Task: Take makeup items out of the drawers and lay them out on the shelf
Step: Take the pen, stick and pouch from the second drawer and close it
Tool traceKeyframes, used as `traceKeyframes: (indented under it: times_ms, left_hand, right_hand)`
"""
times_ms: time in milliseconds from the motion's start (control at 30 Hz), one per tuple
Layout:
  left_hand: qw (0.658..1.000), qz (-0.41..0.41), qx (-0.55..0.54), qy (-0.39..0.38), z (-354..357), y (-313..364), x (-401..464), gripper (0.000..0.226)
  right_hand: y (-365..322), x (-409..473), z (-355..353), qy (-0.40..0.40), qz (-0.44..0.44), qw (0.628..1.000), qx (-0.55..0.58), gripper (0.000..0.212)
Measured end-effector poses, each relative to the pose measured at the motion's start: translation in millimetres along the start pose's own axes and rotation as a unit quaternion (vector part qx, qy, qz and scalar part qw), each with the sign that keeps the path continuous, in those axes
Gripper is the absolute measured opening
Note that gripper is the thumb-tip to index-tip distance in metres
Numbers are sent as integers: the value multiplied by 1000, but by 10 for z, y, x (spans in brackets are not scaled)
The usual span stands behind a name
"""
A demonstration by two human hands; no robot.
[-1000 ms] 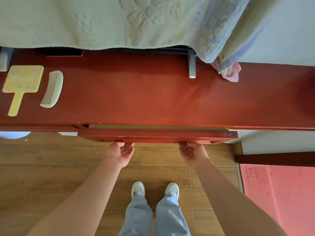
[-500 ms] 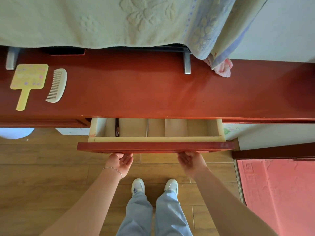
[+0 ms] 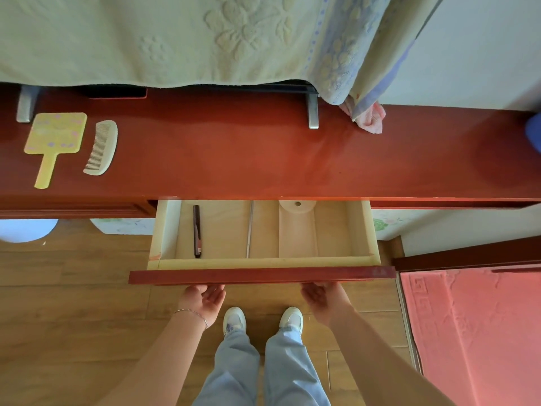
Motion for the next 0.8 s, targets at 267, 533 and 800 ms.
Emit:
traceKeyframes:
  times_ms: [267,533,800]
  left_hand:
    - [999,-13,-29,-4,-166,-83,-39,29]
    - [1000,-23,-4,-10,-291,-130,-73,27]
    - [1000,-25,16,3,-430,-196,-162,29]
  right_hand:
    - [149,-118,-127,16,13,1000,-5,20]
    - [253,-204,-217,20,25,999,-27,18]
    - [294,-318,-262,14,23,998,-49,23]
Point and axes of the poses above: each hand's wrist, its own x-axis towards the middle knuckle, its own z-axis out of the palm, y = z × x, the point moved 10 cm from there along x, towards the middle knuckle, and after that the axes turned 13 degrees about -x, right-handed, at the moved point
